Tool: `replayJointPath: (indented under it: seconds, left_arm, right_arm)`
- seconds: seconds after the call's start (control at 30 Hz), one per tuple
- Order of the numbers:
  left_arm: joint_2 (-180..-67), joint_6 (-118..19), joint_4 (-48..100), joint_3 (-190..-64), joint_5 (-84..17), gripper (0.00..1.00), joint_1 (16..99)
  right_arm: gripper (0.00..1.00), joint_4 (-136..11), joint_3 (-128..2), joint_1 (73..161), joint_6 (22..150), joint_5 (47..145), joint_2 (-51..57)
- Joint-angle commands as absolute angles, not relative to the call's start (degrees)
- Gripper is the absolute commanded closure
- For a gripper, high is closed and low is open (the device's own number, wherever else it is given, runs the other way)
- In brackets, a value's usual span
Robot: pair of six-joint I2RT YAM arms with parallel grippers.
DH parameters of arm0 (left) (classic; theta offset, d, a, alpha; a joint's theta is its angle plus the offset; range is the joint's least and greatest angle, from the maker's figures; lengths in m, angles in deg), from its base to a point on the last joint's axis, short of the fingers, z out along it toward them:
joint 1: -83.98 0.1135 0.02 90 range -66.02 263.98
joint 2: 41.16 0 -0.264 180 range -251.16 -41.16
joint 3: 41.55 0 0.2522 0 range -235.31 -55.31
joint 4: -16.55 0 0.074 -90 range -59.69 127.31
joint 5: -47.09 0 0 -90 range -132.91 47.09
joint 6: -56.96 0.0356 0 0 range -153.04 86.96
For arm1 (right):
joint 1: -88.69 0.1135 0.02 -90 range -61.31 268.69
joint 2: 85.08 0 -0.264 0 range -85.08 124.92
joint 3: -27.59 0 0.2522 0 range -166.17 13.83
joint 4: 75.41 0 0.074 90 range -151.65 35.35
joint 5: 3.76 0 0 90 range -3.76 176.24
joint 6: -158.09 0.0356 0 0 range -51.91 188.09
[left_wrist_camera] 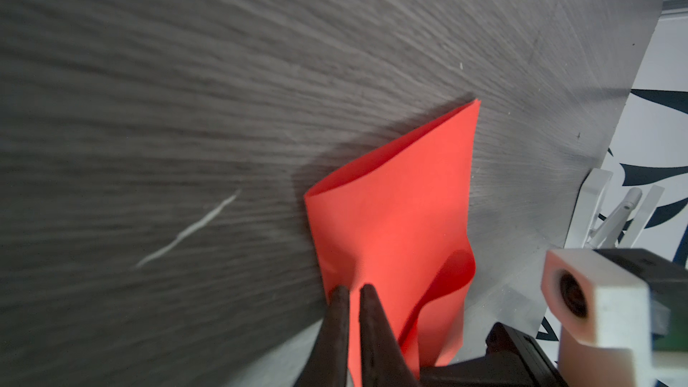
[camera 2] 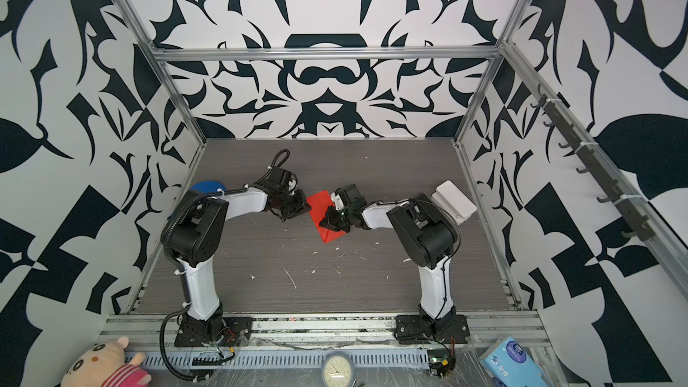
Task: Fold a paper plane with a square sheet of paper (pick it up from the middle)
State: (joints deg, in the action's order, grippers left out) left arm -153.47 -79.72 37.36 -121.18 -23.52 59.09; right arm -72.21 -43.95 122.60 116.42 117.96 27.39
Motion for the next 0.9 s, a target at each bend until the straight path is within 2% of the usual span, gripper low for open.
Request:
replayJointPath:
  seconds: [0.0,0.87]
  left_arm:
    - [-155.55,-80.07,39.27,-120.18,-23.8,0.88,58.93]
    - [-155.54,-80.32,39.27,-120.27,-23.76,0.88,58.92]
  right_arm:
    - [1.0,-72.79,-43.32,122.83,115.07,116.9,24.74]
    - [1.0,-77.64,-42.02,122.82,116.7,117.08,25.93]
